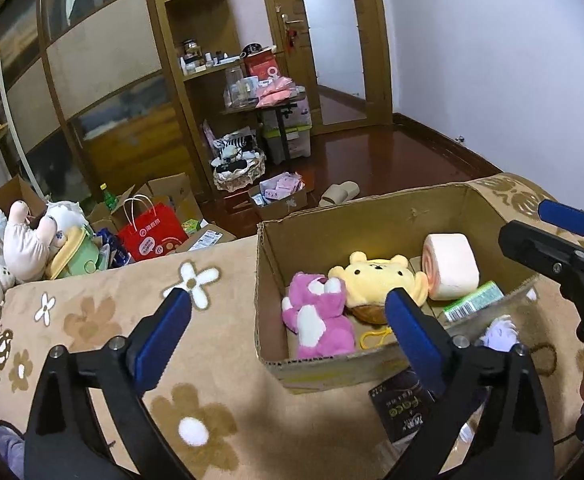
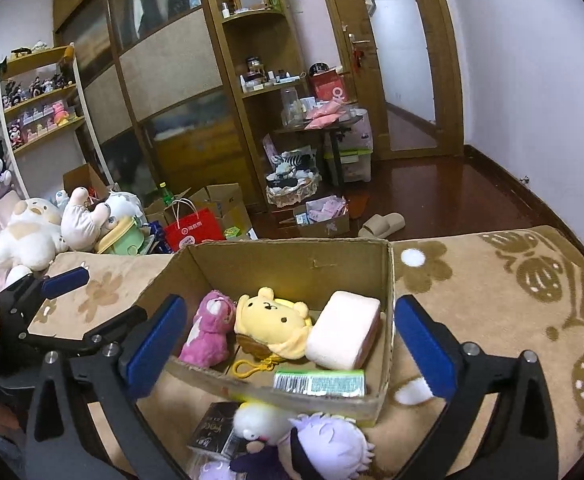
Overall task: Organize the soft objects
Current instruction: 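Open left tool to drop pink bear into box while right tool drops tissue pack, then withdraw both tools from the box toward the remaining anime plush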
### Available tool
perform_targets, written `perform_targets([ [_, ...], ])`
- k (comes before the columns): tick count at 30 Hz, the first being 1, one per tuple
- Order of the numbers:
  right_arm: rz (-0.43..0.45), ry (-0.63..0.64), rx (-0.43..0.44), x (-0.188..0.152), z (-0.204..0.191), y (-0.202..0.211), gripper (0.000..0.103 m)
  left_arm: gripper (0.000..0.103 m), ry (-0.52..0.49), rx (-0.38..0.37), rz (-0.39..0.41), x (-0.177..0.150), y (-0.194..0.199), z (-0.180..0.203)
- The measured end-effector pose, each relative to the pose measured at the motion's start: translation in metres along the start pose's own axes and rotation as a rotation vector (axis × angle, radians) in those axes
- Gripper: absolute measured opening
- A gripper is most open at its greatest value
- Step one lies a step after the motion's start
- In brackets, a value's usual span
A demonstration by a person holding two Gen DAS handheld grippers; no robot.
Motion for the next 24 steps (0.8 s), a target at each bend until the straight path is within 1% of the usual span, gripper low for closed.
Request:
perform_targets([
  [3, 0.005, 0.013, -0.010, 0.001, -0.002, 0.009, 0.103, 0.099, -0.012, 0.015, -0.005, -0.002, 0.008, 0.001],
  [6, 0.007, 0.018, -0.020, 0.003, -0.002, 0.019, 0.103, 0.099, 0.002, 0.003, -0.036, -0.010, 0.018, 0.003],
  [11, 0.022, -0.004, -0.035, 0.006, 0.003, 0.037, 0.103, 0.099, 0.023, -0.004, -0.062, -0.016, 0.035, 0.003],
  [15, 0.017, -0.004, -0.047, 0.005, 0.006, 0.049, 0.103, 0.099, 0.038, -0.005, -0.071, -0.017, 0.047, 0.003],
  [21, -0.001, -0.017, -0.063, -0.002, 0.014, 0.066, 0.103, 0.099, 0.056, -0.020, -0.102, -0.028, 0.064, 0.008],
  [24, -0.010, -0.026, -0.069, -0.008, 0.017, 0.075, 0.103, 0.099, 0.094, -0.035, -0.119, -0.032, 0.070, 0.009],
])
Point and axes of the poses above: each gripper's, at about its wrist camera, not at the fingertips, and y roughly against the way its jaws point, z to its right, x to its top, the point moved 8 cm from there along -y, roughly the way its jaws point, and after that the axes turned 14 degrees about z, right-handed, at the moved point
